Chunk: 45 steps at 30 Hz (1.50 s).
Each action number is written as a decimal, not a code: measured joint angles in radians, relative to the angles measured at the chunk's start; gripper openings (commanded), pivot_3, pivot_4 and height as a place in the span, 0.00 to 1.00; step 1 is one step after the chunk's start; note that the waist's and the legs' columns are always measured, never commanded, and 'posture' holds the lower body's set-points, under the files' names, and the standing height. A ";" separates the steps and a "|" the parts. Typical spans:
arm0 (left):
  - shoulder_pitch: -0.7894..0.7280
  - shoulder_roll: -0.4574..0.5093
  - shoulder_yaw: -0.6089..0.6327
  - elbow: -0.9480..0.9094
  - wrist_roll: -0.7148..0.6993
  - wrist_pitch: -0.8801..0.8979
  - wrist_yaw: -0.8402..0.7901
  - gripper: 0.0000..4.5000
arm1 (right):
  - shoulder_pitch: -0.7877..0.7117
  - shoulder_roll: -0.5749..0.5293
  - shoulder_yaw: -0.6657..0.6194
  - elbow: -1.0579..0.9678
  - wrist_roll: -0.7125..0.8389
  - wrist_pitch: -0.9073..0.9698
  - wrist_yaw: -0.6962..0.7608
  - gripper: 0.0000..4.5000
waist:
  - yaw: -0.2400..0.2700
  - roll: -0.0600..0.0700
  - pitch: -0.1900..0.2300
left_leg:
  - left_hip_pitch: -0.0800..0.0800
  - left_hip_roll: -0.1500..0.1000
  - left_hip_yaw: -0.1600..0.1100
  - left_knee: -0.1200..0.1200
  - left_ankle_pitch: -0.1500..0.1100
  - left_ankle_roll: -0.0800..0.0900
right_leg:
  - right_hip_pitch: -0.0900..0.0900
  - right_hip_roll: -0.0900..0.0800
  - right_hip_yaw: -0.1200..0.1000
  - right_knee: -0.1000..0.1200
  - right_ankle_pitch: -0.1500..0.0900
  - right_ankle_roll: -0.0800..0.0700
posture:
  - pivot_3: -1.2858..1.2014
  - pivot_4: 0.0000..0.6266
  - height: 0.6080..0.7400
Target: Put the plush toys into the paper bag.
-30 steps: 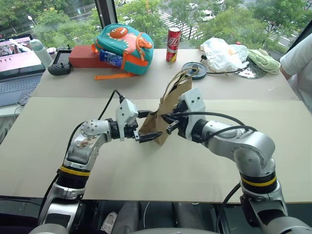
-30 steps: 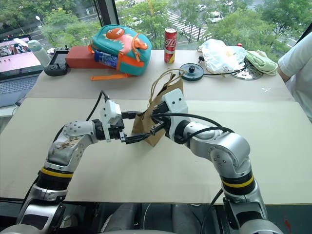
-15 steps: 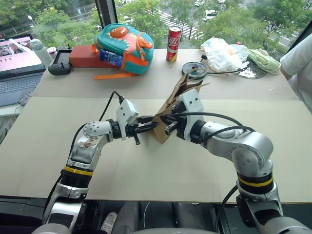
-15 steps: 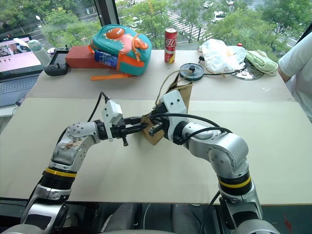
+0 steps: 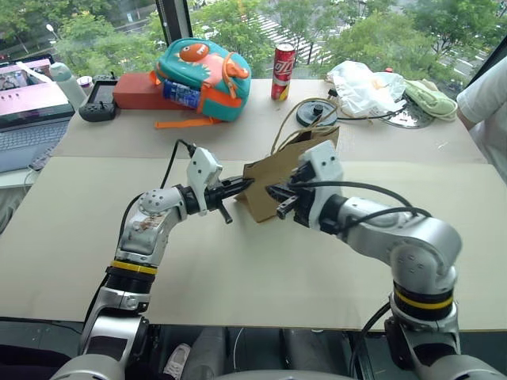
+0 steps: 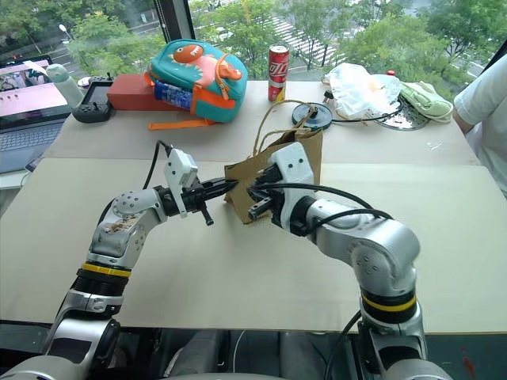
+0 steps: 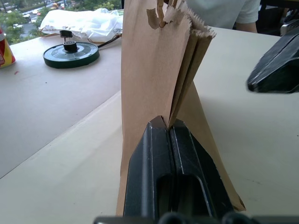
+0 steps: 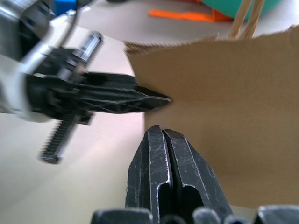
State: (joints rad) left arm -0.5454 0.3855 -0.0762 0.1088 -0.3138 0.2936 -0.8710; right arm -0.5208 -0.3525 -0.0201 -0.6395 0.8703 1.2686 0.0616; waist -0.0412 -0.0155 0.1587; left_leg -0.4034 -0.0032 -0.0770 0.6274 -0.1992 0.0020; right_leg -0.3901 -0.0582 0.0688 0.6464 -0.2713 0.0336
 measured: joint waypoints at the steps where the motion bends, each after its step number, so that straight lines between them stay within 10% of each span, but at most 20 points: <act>1: -0.004 -0.004 0.001 0.006 0.000 -0.004 0.001 0.00 | 0.025 -0.017 -0.033 -0.030 0.045 0.004 0.021 0.00 | 0.003 0.000 0.000 | 0.000 0.000 0.000 0.000 0.000 0.000 | 0.000 0.000 0.000 0.000 0.000 0.000 | 0.52 0.24 1.00; 8: -0.017 0.014 0.029 0.008 -0.045 -0.014 -0.064 0.00 | 0.159 -0.199 -0.242 -0.106 0.222 0.003 0.104 0.00 | 0.003 0.000 0.000 | 0.000 0.000 0.000 0.000 0.000 0.000 | 0.001 0.000 0.000 -0.001 0.000 0.000 | 0.52 0.24 1.00; 21: -0.022 0.364 0.050 -0.035 -0.121 -0.049 -0.537 0.00 | 0.412 -0.464 -0.441 -0.064 0.209 -0.139 0.318 0.00 | 0.005 0.000 0.000 | 0.000 0.001 0.003 0.000 0.000 0.000 | 0.002 0.000 0.000 -0.004 -0.001 0.001 | 0.52 0.24 1.00; 43: 0.103 0.357 0.065 0.064 -0.083 -0.274 -0.619 0.00 | 0.415 -0.523 -0.454 -0.018 0.195 -0.231 0.412 0.00 | 0.017 -0.001 0.001 | 0.001 0.001 0.003 0.000 0.000 0.000 | 0.002 0.000 0.000 -0.004 0.000 0.000 | 0.52 0.24 1.00; 45: 0.094 0.358 0.061 0.064 -0.077 -0.273 -0.620 0.12 | 0.412 -0.528 -0.450 -0.018 0.194 -0.232 0.414 0.00 | 0.020 -0.001 0.001 | 0.001 0.001 0.003 0.000 0.000 0.000 | 0.002 0.000 0.000 -0.004 0.000 0.000 | 0.52 0.24 1.00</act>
State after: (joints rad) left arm -0.4517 0.7433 -0.0147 0.1726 -0.3904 0.0209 -1.4911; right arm -0.1088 -0.8804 -0.4700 -0.6573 1.0646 1.0365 0.4757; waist -0.0212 -0.0164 0.1593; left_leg -0.4027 -0.0018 -0.0736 0.6270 -0.1993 0.0020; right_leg -0.3880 -0.0583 0.0691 0.6423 -0.2716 0.0340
